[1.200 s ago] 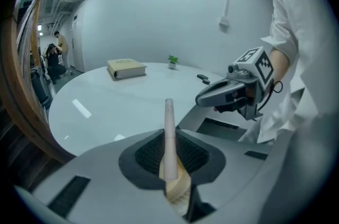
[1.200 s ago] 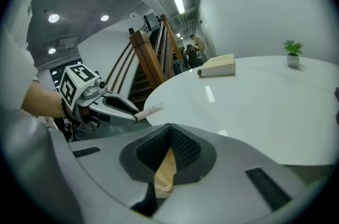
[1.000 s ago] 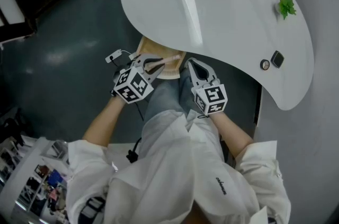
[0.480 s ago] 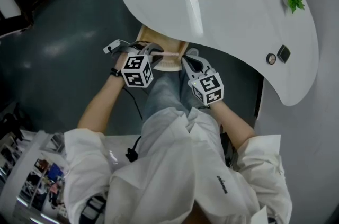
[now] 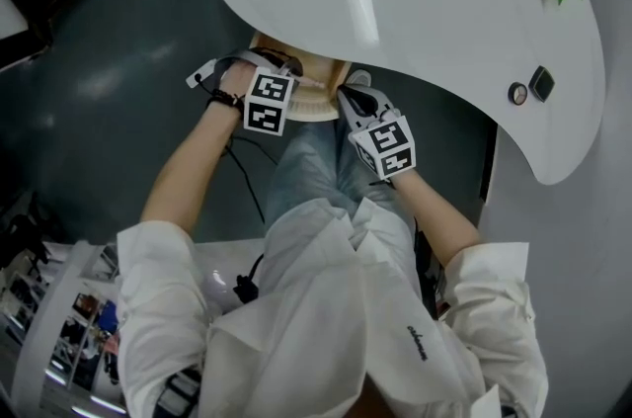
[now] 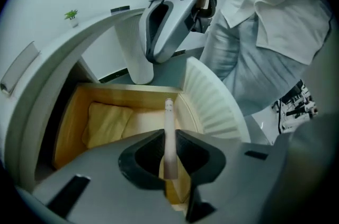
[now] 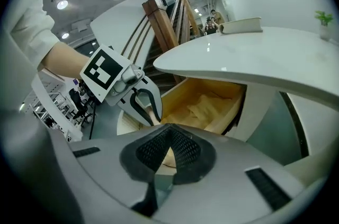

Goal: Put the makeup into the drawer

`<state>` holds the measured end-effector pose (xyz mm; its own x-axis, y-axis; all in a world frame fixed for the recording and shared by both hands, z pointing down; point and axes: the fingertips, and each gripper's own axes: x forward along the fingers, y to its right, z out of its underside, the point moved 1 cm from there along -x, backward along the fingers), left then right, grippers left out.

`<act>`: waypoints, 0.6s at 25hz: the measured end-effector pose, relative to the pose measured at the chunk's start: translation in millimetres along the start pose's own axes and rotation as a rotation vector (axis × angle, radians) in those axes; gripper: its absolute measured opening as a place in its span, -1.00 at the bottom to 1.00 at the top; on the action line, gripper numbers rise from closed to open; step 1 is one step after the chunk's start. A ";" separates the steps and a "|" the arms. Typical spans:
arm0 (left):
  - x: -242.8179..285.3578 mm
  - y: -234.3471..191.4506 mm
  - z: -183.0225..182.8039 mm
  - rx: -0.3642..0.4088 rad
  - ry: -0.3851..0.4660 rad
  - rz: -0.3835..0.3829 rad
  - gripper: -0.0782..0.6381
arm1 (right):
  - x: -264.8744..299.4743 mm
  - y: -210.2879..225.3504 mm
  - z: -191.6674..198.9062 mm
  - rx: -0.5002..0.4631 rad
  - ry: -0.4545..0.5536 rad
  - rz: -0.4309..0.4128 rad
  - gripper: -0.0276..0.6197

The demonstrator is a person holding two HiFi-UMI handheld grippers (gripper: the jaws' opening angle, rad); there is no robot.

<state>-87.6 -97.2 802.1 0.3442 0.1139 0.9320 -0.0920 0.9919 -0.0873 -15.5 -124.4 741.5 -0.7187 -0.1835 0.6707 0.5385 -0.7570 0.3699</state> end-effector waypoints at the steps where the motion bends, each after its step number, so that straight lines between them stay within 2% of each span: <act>1: 5.2 0.2 -0.4 0.014 -0.007 0.013 -0.56 | 1.7 1.6 2.5 0.007 -0.001 0.004 -0.86; 10: 50.5 -12.5 2.9 0.034 -0.063 0.069 -0.56 | 11.8 23.1 22.9 0.050 0.002 0.028 -0.86; 15: 69.3 -13.2 8.1 0.068 -0.099 0.124 -0.56 | 18.3 27.4 21.8 0.053 0.009 0.028 -0.86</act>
<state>-70.1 -102.9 870.7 0.2331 0.2260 0.9458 -0.1920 0.9642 -0.1831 -4.3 -134.8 777.9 -0.7070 -0.2102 0.6752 0.5809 -0.7173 0.3849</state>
